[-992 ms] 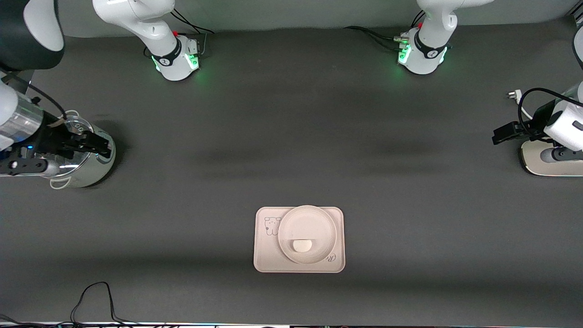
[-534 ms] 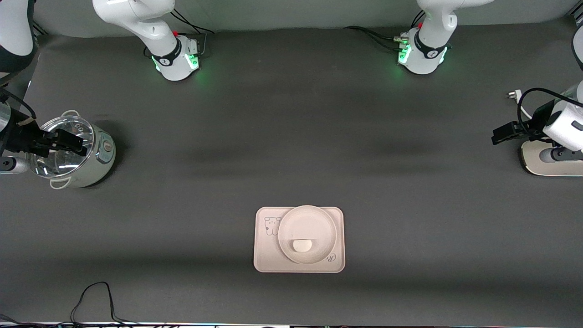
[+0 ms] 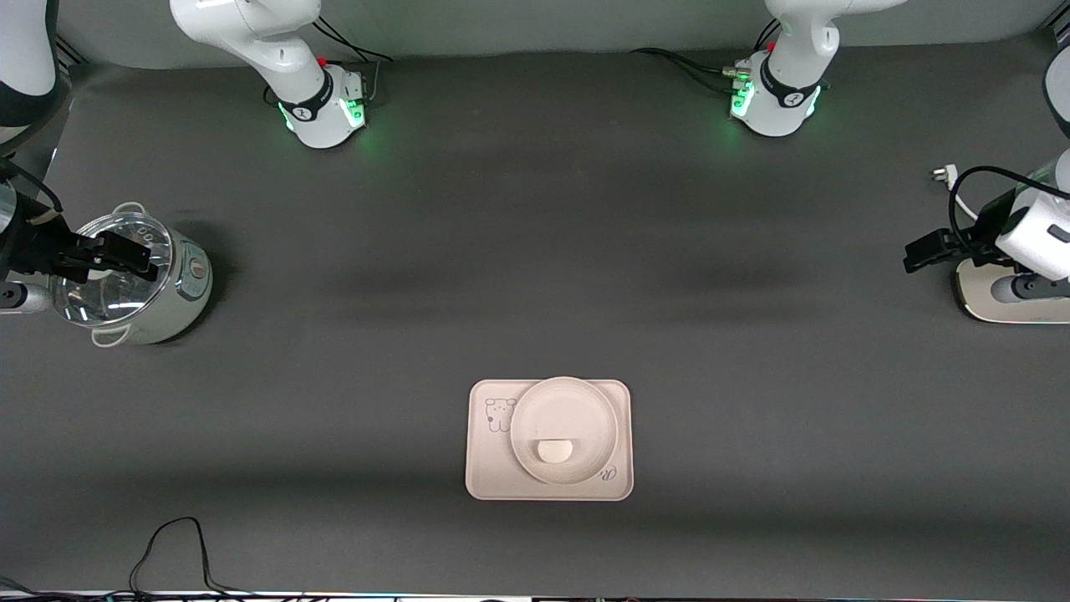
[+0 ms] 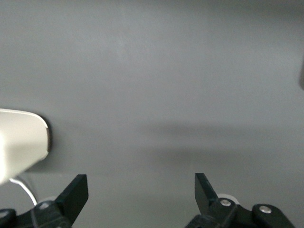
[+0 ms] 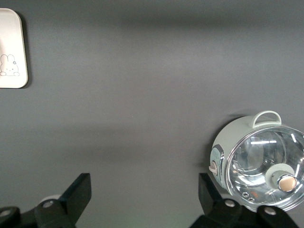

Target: Place bun in plate and plate on tray

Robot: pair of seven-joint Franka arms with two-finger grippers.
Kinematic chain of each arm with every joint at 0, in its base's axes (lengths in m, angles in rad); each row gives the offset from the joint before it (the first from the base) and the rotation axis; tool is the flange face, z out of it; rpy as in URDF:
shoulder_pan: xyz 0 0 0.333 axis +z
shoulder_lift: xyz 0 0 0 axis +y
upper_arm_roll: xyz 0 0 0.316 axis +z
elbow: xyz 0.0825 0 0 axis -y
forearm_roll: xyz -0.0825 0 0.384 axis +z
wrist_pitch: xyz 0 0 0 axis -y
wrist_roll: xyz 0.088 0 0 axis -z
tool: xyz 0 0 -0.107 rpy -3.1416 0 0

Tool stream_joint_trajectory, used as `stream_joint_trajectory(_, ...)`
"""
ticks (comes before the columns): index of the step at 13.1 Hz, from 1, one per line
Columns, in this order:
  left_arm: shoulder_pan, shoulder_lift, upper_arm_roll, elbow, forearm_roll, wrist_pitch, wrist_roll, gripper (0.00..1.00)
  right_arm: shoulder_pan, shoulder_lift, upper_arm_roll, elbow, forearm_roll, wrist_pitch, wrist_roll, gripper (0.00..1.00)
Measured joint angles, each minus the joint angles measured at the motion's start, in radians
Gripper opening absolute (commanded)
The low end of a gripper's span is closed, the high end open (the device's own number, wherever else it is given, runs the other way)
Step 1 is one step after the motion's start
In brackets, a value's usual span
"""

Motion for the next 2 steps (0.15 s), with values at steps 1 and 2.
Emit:
stream_joint_trajectory(1,-0.003,0.000,-0.003,-0.004,0.007,0.019,0.000,1.00,0.000,0.000,0.000,0.000,0.000,0.000,0.000,1.00)
stream_joint_trajectory(2,-0.004,0.000,-0.003,-0.003,0.009,0.024,-0.001,1.00,0.000,0.000,-0.001,0.000,0.000,-0.001,0.000,1.00)
